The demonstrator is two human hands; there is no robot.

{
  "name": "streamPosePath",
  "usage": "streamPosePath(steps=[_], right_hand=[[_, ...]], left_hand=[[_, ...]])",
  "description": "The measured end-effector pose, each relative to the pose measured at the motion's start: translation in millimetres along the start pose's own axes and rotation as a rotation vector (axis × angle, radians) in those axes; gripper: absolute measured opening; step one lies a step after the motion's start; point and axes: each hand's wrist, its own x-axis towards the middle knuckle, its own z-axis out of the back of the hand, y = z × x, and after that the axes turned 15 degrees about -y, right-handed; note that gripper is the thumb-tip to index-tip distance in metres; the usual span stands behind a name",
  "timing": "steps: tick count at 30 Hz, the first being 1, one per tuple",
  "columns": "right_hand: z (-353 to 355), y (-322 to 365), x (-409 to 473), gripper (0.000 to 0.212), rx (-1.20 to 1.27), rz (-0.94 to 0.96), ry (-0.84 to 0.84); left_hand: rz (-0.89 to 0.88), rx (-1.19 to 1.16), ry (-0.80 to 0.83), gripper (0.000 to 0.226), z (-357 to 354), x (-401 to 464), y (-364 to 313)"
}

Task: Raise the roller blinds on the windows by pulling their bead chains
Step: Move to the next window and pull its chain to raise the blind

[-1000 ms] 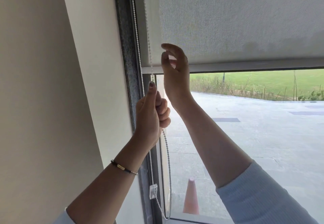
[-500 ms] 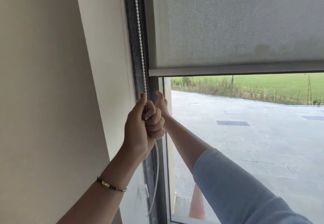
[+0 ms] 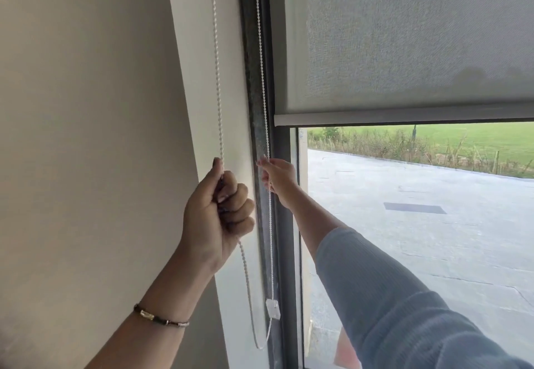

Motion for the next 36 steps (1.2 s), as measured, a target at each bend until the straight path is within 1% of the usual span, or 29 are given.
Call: streamPosePath(steps=[2,3,4,6,8,13,17,20,23,28,36], right_hand=[[1,8,-1,0.019,0.156,0.035,-0.035],[3,10,-2,0.015,0.193,0.096,-0.065],[6,12,-6,0.018,0.176,0.171,-0.101],[16,11,-18,0.023,0.055,0.318,-0.145],[25,5,-29,0.023,-0.017,0.377,-0.143],[45,-7,-40,0.02,-0.033,0.402,-0.202],[55,-17,-46,0.022,-0.046,0.385,-0.205],[60,-19,-46,0.028,-0.025,0.374,-0.228],[62,-17,-42,0.035,-0.01,0.36,-0.244],[66,-10,-35,0.039,-0.009,0.352,-0.251],[69,0,-28,0.033,0.014,0.321,-0.269]], left_hand=[[-0.047,0.05,-0.037,0.054,1,7,1],[-0.079,0.081,-0.054,0.054,1,11,2],[-0.107,0.108,-0.073,0.053,1,16,4],[-0.133,0.132,-0.104,0.051,-1,26,8],[-0.135,0.138,-0.106,0.05,-3,35,13],[-0.149,0.16,-0.07,0.05,-15,48,23],[-0.176,0.165,-0.028,0.051,-31,54,24],[-0.194,0.175,-0.014,0.05,-41,53,26],[-0.21,0.19,-0.027,0.05,-46,49,30],[-0.238,0.183,-0.08,0.05,-44,44,42],[-0.27,0.207,-0.106,0.054,-43,39,55]])
